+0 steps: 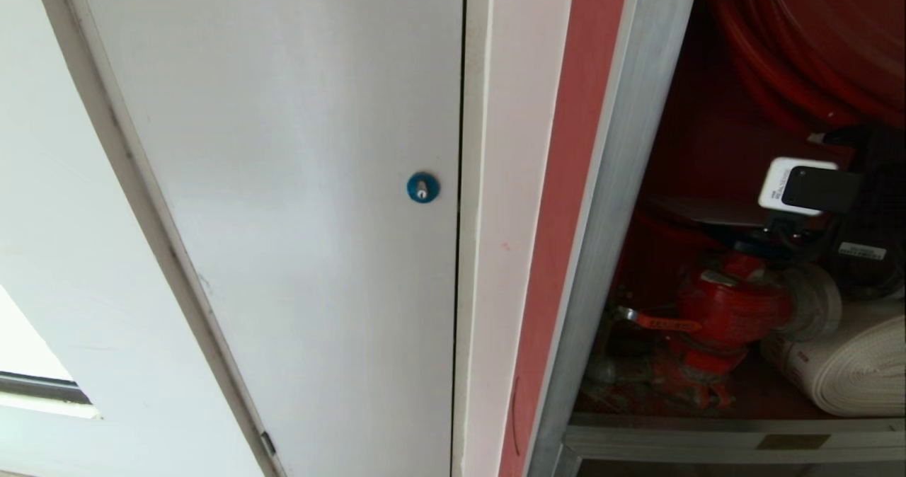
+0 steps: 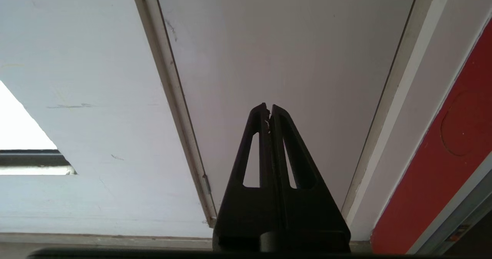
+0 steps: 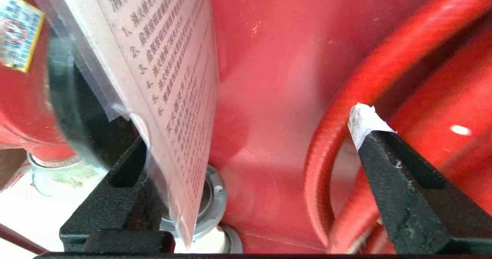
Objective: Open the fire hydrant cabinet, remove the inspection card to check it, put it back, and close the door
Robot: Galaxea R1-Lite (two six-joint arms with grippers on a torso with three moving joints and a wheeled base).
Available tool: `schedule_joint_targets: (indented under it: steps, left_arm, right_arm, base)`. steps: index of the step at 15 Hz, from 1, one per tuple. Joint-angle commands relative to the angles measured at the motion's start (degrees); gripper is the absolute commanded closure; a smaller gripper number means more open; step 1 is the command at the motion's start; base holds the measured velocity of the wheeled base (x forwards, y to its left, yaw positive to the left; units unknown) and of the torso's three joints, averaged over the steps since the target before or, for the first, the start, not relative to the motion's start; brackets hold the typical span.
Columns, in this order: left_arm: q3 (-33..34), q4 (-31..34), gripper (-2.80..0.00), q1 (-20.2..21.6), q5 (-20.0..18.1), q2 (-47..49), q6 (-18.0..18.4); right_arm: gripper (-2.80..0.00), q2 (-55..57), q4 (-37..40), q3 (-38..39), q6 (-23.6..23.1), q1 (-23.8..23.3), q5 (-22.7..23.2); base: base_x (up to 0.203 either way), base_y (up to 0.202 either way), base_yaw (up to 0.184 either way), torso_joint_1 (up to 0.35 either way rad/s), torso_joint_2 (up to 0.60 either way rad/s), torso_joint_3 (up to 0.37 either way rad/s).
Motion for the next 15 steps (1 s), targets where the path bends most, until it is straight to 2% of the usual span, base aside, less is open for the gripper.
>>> schedule_joint_targets:
  steps: [1,5,12,15]
  left_arm:
    - [0.70,-0.02,0.00,0.01,0.03,0.01,0.03]
    - [0.70,-0.02,0.00,0.01,-0.05,0.08,0.03]
    - [0.70,-0.02,0.00,0.01,-0.01,-0.01,0.03]
    - [0.70,-0.02,0.00,0.01,-0.05,-0.01,0.03]
  right_arm:
    - [-2.80,-2.13,0.05,0.71,-0.46,0.02,0.23]
    - [-2.80,-5.60,7.34,0.74,0.17,0.02,1.24]
    - [-2.80,-10.11,7.94,3.38,0.69,0.02,1.68]
    - [-2.80,-11.68,7.94,5.97,1.84,0.02,3.91]
  base:
    - [0.000,0.000,0.000,0.000,0.00,0.000]
    - [0.000,0.000,0.000,0.000,0.00,0.000]
    - [0.000,0.000,0.000,0.000,0.00,0.000]
    - [0.000,0.000,0.000,0.000,0.00,0.000]
